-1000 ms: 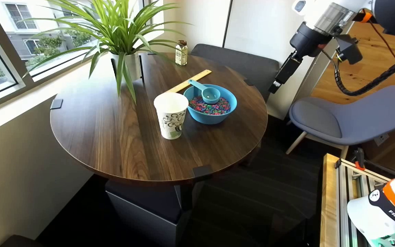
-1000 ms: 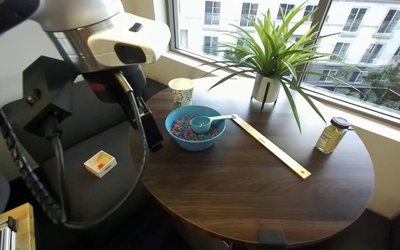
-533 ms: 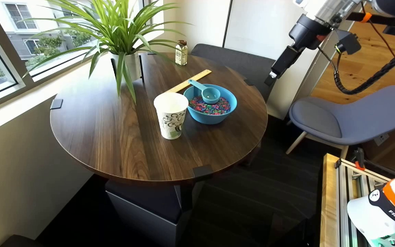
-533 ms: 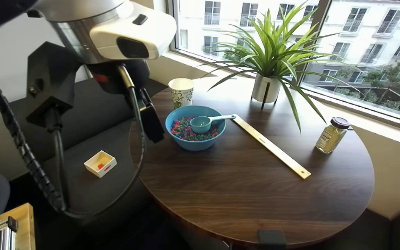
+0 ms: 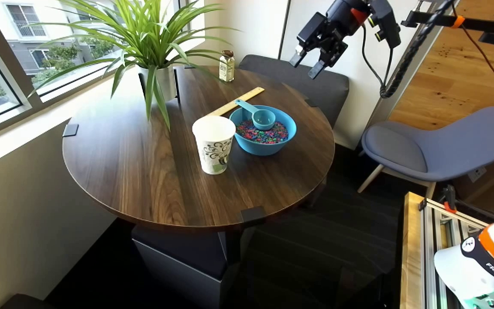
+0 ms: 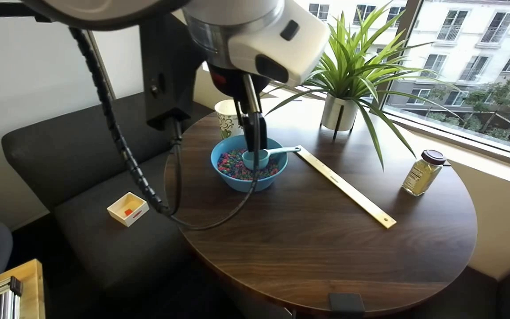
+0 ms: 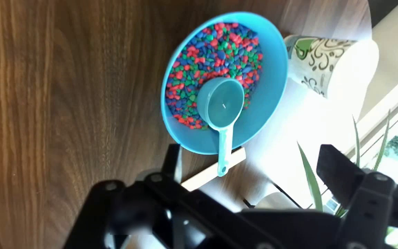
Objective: Use the scooper to pour some of the bowl's contents into the cup
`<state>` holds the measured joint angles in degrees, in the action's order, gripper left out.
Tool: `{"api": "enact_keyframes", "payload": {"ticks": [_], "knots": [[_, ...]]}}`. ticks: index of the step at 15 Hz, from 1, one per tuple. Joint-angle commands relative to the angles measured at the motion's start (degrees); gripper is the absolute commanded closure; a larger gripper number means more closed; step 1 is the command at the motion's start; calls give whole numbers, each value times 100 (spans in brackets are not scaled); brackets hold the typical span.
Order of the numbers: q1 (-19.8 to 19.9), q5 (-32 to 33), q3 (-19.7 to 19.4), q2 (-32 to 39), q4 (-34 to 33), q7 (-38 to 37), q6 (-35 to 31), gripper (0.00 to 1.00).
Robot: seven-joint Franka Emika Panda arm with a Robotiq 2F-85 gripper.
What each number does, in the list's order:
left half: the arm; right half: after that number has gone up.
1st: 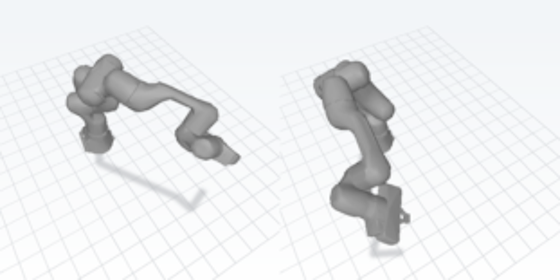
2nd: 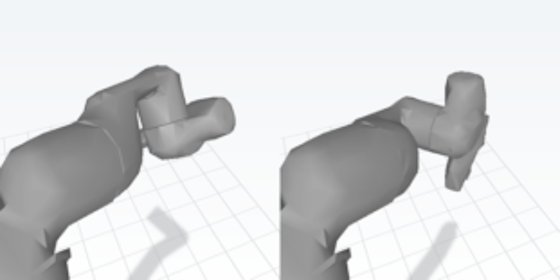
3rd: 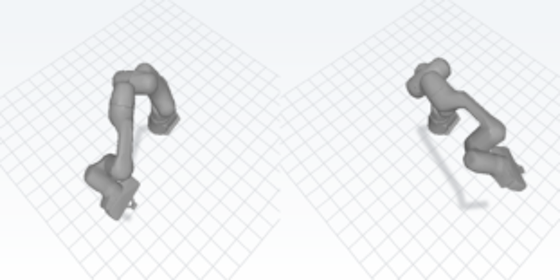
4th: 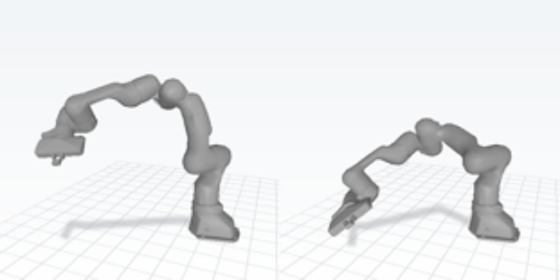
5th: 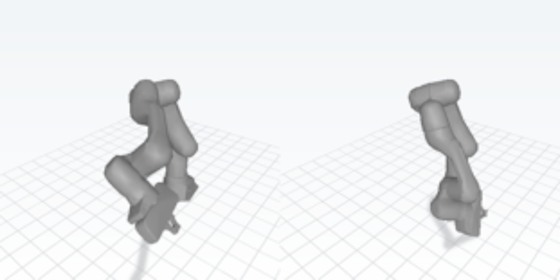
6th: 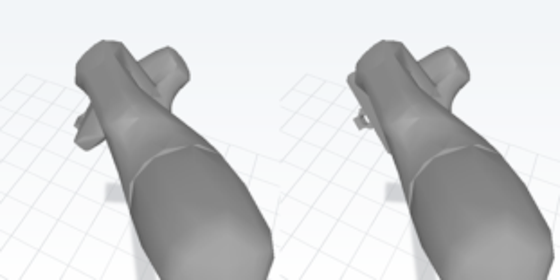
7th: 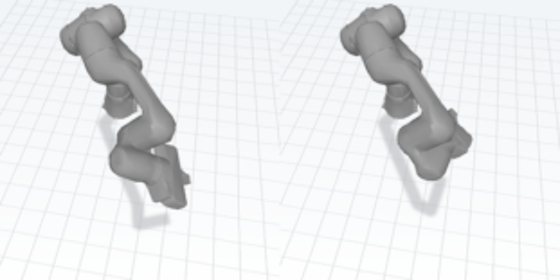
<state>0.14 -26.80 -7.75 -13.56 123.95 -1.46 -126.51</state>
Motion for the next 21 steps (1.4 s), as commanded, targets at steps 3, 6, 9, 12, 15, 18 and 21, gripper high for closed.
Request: {"api": "enact_keyframes", "payload": {"ticks": [3,6,9,12,15,18,21], "knots": [[100,-29,83,179,-134,20,20,0],[93,-41,181,146,-35,-242,-408,0],[-15,-63,389,465,-65,-339,-1700,0],[-40,245,504,1065,-539,-319,-2022,0],[77,705,483,1534,-995,-512,-1676,0],[87,581,519,1426,-838,-377,-1756,0],[120,766,507,1673,-1047,-600,-1812,0]]}}
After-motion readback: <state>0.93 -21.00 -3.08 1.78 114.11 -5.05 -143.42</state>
